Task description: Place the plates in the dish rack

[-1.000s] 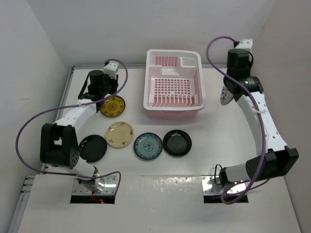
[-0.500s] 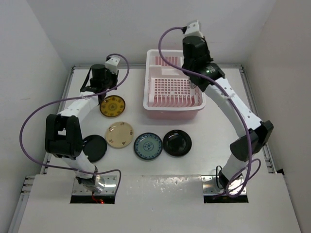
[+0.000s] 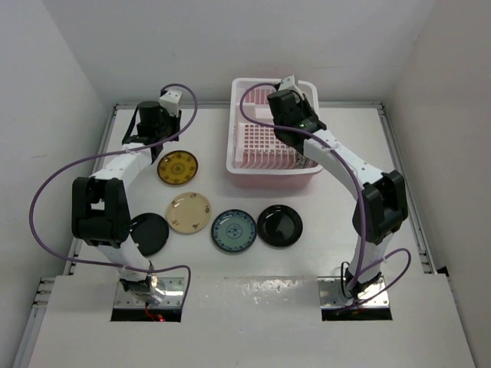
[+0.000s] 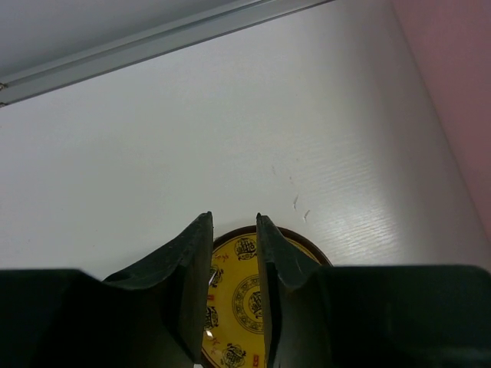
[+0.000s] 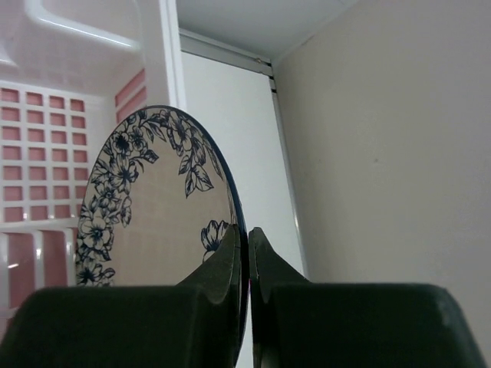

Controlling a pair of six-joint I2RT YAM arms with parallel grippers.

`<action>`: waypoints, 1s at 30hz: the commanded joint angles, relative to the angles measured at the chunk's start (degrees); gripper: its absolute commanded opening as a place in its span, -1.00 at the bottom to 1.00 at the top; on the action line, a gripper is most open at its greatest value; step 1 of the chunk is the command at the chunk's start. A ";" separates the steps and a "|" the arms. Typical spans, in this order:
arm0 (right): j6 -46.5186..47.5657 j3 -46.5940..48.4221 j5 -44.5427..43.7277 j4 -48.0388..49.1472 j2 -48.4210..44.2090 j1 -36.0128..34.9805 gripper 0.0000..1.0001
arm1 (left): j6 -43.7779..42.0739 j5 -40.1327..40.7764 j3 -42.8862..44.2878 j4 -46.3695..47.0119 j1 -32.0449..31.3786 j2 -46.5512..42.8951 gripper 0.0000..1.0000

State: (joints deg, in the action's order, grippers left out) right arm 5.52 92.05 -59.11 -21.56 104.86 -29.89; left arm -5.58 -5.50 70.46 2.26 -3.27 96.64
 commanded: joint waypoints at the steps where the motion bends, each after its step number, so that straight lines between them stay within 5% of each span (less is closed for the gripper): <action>1: -4.02 -0.73 -0.21 3.02 -2.65 0.71 -1.00 | 0.40 -0.13 0.03 2.04 0.46 -0.14 -0.32; 6: -7.45 -2.84 2.24 0.91 -1.76 0.45 -1.00 | -3.19 -0.66 -0.49 0.99 0.46 -0.14 0.00; 10: -11.84 -3.19 3.30 -4.18 -0.71 -0.69 -1.00 | -10.40 -1.18 -2.16 -2.17 -1.65 0.39 0.55; 17: -21.25 -3.37 8.84 -9.02 0.87 -1.22 -0.94 | -14.98 0.13 -2.08 -9.90 -4.55 5.39 0.73; 30: -23.80 -2.85 20.52 -9.47 -4.13 2.55 0.40 | -19.38 9.18 -3.92 -13.16 -11.67 9.97 0.71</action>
State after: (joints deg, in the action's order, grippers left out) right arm -16.95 88.62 -42.46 -32.14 105.23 -27.59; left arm -23.53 0.54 66.46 -9.80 -13.08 105.80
